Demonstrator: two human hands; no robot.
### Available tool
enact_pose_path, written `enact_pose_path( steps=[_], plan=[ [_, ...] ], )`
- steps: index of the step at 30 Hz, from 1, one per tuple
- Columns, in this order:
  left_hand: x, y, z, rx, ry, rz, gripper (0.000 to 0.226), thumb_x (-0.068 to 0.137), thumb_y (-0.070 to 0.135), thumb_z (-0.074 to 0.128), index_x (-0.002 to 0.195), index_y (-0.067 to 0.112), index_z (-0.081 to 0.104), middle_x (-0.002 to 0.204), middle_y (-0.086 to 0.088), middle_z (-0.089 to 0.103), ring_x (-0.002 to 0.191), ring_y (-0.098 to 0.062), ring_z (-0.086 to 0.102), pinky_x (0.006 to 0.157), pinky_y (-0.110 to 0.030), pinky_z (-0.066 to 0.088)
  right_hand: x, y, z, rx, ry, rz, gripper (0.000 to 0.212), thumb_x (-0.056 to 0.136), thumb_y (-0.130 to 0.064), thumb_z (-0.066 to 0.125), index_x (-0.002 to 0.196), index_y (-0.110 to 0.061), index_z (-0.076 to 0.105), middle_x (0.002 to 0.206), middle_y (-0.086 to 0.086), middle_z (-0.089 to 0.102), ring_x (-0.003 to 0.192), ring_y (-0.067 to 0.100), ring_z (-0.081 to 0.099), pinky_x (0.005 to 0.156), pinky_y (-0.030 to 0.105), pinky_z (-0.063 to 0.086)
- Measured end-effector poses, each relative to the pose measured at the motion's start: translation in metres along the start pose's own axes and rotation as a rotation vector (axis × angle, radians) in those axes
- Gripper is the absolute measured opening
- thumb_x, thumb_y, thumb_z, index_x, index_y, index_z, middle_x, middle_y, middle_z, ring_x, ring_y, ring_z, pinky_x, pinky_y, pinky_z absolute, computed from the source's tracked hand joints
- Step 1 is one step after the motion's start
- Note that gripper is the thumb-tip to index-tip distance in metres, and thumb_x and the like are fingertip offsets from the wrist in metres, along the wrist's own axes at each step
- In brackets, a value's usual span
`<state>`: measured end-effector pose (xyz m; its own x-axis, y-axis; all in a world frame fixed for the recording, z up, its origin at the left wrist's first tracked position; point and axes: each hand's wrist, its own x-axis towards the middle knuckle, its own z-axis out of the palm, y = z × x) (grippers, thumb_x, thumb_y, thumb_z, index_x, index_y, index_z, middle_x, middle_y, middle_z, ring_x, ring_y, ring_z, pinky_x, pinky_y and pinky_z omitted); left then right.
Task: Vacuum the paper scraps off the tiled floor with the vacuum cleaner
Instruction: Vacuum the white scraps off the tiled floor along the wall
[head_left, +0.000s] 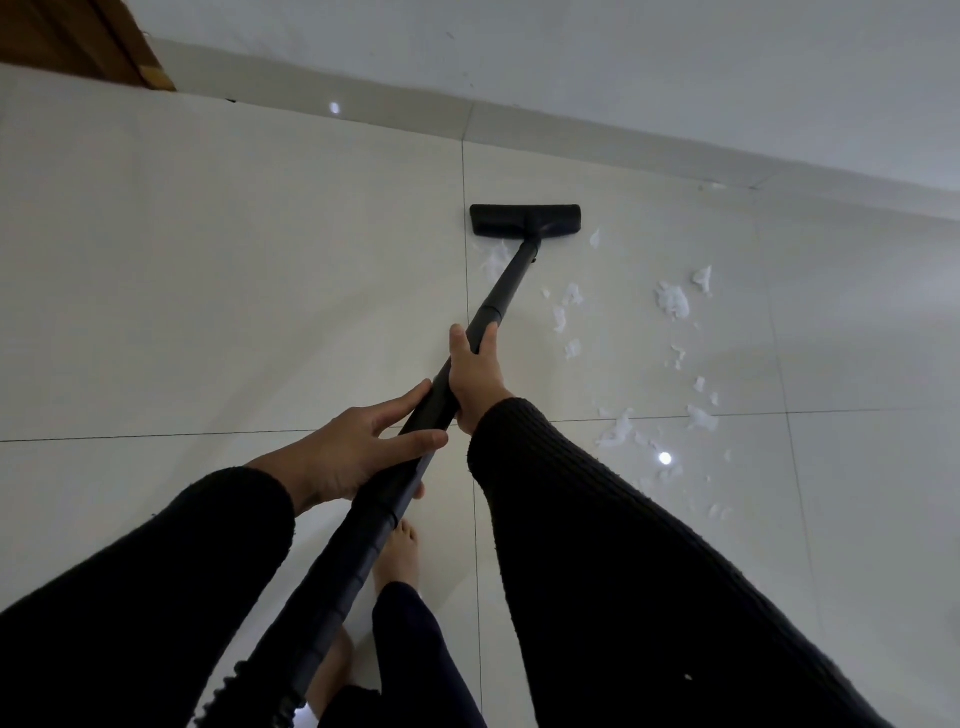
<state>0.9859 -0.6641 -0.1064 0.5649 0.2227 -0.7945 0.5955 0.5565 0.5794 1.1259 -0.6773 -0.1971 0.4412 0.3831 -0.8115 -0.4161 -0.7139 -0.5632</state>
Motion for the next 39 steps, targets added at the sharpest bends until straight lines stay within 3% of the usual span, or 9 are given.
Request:
enact_pose_path(
  steps=[6,10,16,28,39],
  plan=[
    [-0.019,-0.006,0.004,-0.013,0.006,-0.004,0.068,0.088,0.028,0.062,0.146,0.042,0.029,0.078,-0.009,0.068,0.05,-0.01,0.067,0.044,-0.024,0.053,-0.016,0.011,0.007,-0.036,0.0,-0.021,0.075,0.094,-0.056,0.044,0.153,-0.047,-0.002,0.159,-0.001,0.03,0.136,0.028,0.043,0.11,0.052,0.042],
    [-0.035,-0.016,0.006,-0.021,0.018,-0.009,0.067,0.088,0.026,0.062,0.145,0.042,0.029,0.072,-0.008,0.068,0.043,-0.01,0.064,0.041,-0.022,0.051,-0.028,0.022,0.01,0.009,-0.022,-0.005,0.071,0.1,-0.049,0.043,0.154,-0.044,-0.001,0.157,0.002,0.032,0.135,0.03,0.043,0.11,0.053,0.042],
    [-0.052,-0.035,0.012,0.065,0.016,-0.006,0.068,0.087,0.035,0.063,0.145,0.045,0.028,0.07,0.002,0.069,0.046,-0.007,0.065,0.046,-0.022,0.052,-0.048,0.042,0.006,0.051,-0.031,-0.004,0.069,0.102,-0.044,0.042,0.156,-0.039,-0.001,0.16,0.004,0.027,0.139,0.028,0.038,0.112,0.047,0.04],
    [-0.055,-0.052,0.065,0.058,0.0,-0.008,0.068,0.088,0.033,0.062,0.146,0.041,0.028,0.072,-0.001,0.067,0.05,-0.007,0.066,0.043,-0.019,0.049,-0.066,0.072,-0.04,0.079,-0.012,0.008,0.067,0.103,-0.042,0.042,0.156,-0.039,0.002,0.158,0.004,0.03,0.135,0.028,0.042,0.101,0.042,0.047],
    [-0.073,-0.068,0.112,0.093,0.031,-0.012,0.066,0.089,0.033,0.061,0.145,0.042,0.028,0.072,0.002,0.067,0.044,-0.006,0.064,0.042,-0.018,0.048,-0.092,0.097,-0.074,0.038,-0.036,0.041,0.068,0.101,-0.047,0.041,0.154,-0.045,-0.002,0.157,0.002,0.032,0.134,0.03,0.045,0.108,0.052,0.044]
  ],
)
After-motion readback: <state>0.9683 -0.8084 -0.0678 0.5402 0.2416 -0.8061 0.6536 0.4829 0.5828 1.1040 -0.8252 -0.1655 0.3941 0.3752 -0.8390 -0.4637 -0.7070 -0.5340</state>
